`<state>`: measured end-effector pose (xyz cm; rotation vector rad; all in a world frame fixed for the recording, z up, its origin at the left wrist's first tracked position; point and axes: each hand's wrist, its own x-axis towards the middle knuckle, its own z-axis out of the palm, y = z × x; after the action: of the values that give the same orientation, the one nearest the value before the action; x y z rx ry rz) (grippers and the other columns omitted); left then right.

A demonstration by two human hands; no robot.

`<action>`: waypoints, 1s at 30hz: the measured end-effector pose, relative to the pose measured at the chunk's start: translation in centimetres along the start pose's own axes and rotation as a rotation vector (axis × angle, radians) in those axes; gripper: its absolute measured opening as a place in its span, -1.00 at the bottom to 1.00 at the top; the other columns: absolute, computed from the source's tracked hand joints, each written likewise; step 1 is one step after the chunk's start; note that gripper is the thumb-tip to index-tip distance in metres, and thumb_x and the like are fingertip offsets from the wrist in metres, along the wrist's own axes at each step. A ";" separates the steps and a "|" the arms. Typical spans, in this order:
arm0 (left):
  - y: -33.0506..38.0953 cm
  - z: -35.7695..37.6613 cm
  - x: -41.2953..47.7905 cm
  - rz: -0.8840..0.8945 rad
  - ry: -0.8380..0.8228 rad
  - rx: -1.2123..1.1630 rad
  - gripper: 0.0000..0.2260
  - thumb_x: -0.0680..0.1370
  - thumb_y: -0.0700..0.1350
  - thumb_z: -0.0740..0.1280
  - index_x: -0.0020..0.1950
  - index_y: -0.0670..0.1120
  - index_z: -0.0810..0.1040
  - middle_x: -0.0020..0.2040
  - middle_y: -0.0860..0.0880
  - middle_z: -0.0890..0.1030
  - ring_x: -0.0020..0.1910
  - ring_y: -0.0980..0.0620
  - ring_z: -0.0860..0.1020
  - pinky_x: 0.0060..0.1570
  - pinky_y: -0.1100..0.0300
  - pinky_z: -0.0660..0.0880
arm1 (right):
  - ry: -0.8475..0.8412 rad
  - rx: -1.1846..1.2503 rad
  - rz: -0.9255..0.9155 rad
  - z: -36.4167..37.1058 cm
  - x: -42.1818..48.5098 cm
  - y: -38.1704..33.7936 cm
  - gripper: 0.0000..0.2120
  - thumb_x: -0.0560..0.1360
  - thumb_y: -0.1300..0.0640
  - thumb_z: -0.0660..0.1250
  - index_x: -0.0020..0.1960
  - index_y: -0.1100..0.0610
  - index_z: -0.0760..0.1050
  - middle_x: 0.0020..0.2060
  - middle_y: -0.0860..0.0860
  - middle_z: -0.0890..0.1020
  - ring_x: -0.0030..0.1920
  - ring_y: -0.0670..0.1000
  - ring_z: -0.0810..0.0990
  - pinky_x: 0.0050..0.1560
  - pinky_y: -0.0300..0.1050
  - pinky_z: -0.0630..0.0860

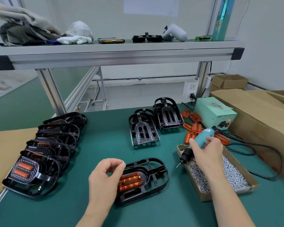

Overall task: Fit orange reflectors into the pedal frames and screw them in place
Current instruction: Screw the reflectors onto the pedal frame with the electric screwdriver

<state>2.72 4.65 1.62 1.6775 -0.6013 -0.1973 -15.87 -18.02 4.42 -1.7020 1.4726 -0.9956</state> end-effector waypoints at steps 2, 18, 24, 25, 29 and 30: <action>-0.8 -0.3 0.0 -0.014 0.008 0.020 -0.82 0.48 -0.16 0.50 -0.17 0.14 0.67 -0.18 0.10 0.68 -0.15 0.08 0.63 -0.04 0.01 0.59 | -0.035 0.054 0.058 0.0 0.4 0.4 -0.25 0.48 -0.11 0.47 0.46 0.25 0.23 0.22 0.19 0.52 0.14 0.18 0.54 0.12 0.09 0.51; -2.3 -0.2 -0.1 -0.019 -0.007 0.045 -0.72 0.49 -0.21 0.48 -0.18 0.22 0.65 -0.16 0.13 0.69 -0.19 0.18 0.61 -0.06 0.15 0.53 | -0.132 0.461 0.372 1.1 1.7 0.3 -0.47 0.51 -0.04 0.48 0.25 0.07 0.21 -0.12 0.13 0.60 -0.48 -0.02 0.53 -0.54 -0.17 0.46; -2.3 -0.3 -0.1 -0.012 -0.006 0.048 -0.72 0.49 -0.21 0.48 -0.19 0.22 0.65 -0.17 0.13 0.69 -0.20 0.20 0.61 -0.07 0.18 0.52 | -0.139 0.544 0.371 1.1 1.4 0.0 -0.49 0.50 -0.01 0.50 0.26 0.11 0.28 -0.16 0.11 0.59 -0.43 -0.03 0.50 -0.49 -0.17 0.43; -2.3 -0.3 -0.1 -0.012 -0.006 0.051 -0.71 0.49 -0.21 0.49 -0.19 0.22 0.65 -0.17 0.13 0.69 -0.20 0.20 0.61 -0.09 0.21 0.53 | -0.142 0.582 0.375 1.1 1.2 -0.2 -0.52 0.51 0.00 0.49 0.25 0.14 0.33 -0.17 0.11 0.60 -0.41 -0.03 0.53 -0.46 -0.17 0.46; -2.4 -0.3 -0.1 -0.010 -0.011 0.062 -0.73 0.49 -0.21 0.49 -0.19 0.21 0.65 -0.14 0.10 0.69 -0.20 0.20 0.61 -0.14 0.39 0.50 | -0.150 0.784 0.404 1.0 0.7 -0.8 -0.69 0.51 0.06 0.48 0.11 0.20 0.47 -0.32 0.04 0.49 -0.52 -0.12 0.47 -0.55 -0.26 0.36; -2.5 -0.4 -0.1 -0.009 -0.013 0.067 -0.73 0.49 -0.20 0.48 -0.18 0.21 0.65 -0.13 0.10 0.69 -0.20 0.20 0.61 -0.14 0.37 0.51 | -0.151 0.826 0.429 0.9 0.5 -1.0 -0.72 0.51 0.07 0.47 0.08 0.19 0.48 -0.32 0.04 0.46 -0.49 -0.09 0.44 -0.52 -0.25 0.35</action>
<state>3.51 5.19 -0.68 1.7450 -0.6158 -0.1963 -14.55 -18.39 4.95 -0.8078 1.0363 -1.0066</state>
